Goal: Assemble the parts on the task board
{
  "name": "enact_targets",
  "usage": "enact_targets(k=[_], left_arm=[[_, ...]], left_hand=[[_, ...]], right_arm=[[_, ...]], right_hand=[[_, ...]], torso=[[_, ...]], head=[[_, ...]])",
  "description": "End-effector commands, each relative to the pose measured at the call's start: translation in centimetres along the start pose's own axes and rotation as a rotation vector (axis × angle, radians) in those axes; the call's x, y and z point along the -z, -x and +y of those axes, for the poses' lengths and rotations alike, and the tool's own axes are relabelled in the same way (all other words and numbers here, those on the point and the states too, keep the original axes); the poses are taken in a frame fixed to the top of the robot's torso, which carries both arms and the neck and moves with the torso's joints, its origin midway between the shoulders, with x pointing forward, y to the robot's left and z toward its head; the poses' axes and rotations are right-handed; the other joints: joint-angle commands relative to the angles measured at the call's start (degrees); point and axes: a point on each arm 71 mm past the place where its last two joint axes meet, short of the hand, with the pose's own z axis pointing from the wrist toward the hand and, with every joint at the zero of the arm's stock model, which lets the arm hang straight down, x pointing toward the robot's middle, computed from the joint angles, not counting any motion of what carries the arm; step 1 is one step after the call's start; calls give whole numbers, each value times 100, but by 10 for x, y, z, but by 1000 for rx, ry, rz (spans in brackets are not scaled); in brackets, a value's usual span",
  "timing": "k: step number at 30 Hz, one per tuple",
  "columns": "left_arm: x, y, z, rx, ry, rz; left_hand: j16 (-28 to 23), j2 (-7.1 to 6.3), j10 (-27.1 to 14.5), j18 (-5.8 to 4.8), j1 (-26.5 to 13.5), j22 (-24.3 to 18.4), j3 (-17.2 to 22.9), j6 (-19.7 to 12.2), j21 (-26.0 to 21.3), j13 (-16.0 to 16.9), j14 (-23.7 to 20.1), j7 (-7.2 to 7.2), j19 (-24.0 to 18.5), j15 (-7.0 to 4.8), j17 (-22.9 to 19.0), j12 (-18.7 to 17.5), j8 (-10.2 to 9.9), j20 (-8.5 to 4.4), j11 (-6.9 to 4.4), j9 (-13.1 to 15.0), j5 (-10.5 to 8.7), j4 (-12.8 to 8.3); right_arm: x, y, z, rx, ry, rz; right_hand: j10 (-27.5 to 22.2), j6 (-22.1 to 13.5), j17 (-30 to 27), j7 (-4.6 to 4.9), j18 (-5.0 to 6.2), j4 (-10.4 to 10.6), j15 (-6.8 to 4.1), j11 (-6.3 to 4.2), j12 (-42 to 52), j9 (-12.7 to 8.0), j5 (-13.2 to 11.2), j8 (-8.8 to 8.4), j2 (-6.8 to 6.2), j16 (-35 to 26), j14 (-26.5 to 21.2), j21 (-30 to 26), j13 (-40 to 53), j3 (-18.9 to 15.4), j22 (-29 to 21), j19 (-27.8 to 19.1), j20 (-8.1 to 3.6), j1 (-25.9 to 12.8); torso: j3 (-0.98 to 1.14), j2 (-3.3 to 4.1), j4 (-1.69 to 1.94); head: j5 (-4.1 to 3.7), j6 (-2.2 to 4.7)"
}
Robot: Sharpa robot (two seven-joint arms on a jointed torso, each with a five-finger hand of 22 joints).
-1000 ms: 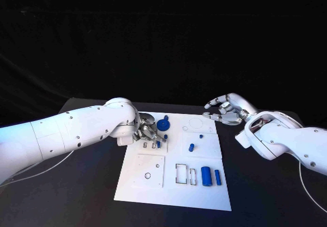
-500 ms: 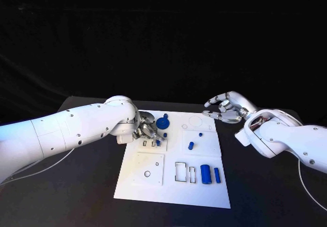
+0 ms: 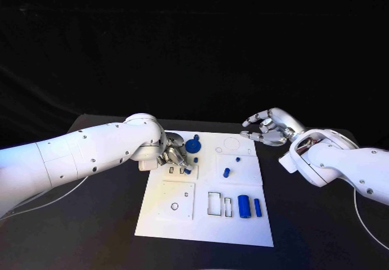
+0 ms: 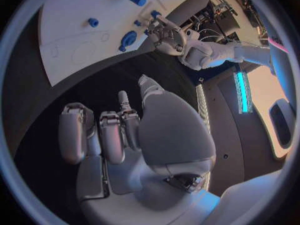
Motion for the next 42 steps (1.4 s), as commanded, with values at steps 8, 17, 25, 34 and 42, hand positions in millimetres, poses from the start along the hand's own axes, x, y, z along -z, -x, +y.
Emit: enact_targets(k=[8,17,25,34,42], left_arm=[[1,-1,-2,44,-29,34],[5,-1,3,148,-60,20],[16,1,10,223,-93,-58],[23,-1,16,185,-106,-157],[22,-4,19,116,-61,-181]], left_hand=[[44,-145,-36,-55,-129,73,910,-23,53,-230,594,32,58,-35,1473,-285,31,21,42,242,1178,-586],[35,-153,64,-54,-331,88,1275,20,67,-182,589,66,53,-13,1460,-269,80,47,49,391,1805,-944],[50,-242,281,-51,-519,89,1371,152,72,48,596,21,52,-51,1481,-71,106,10,5,469,2246,-1119],[69,-338,481,-79,-652,247,1364,280,153,270,606,-35,118,-100,1509,114,119,-50,-51,543,2727,-1231],[69,-370,536,-86,-663,287,1340,317,173,329,606,-51,135,-115,1509,162,122,-62,-67,561,2828,-1264]], right_arm=[[0,-1,0,10,9,10],[1,0,-1,11,9,2],[2,2,-2,11,9,-6],[3,4,-3,13,3,-18],[3,4,-3,11,4,-24]], right_hand=[[14,48,954,-8,100,-1,-31,-33,20,9,33,37,54,-29,471,-19,822,33,614,-6,-37,-1],[19,48,950,-8,100,0,-32,-34,26,9,38,40,56,-30,471,-16,827,36,617,-4,-38,-3],[19,48,950,-8,100,0,-32,-34,26,9,38,40,56,-30,471,-16,827,36,617,-4,-38,-3],[11,49,930,-11,106,13,-36,-36,13,9,50,53,44,-37,467,-42,813,29,600,-17,-43,-45],[4,39,921,-16,107,23,-40,-39,1,8,71,68,23,-41,465,-53,800,7,595,-19,-48,-131]], torso=[[10,-2,10],[7,-6,23],[6,-4,19],[-1,8,26],[3,4,5]], head=[[33,-4],[59,19],[88,38],[93,26],[143,-15]])
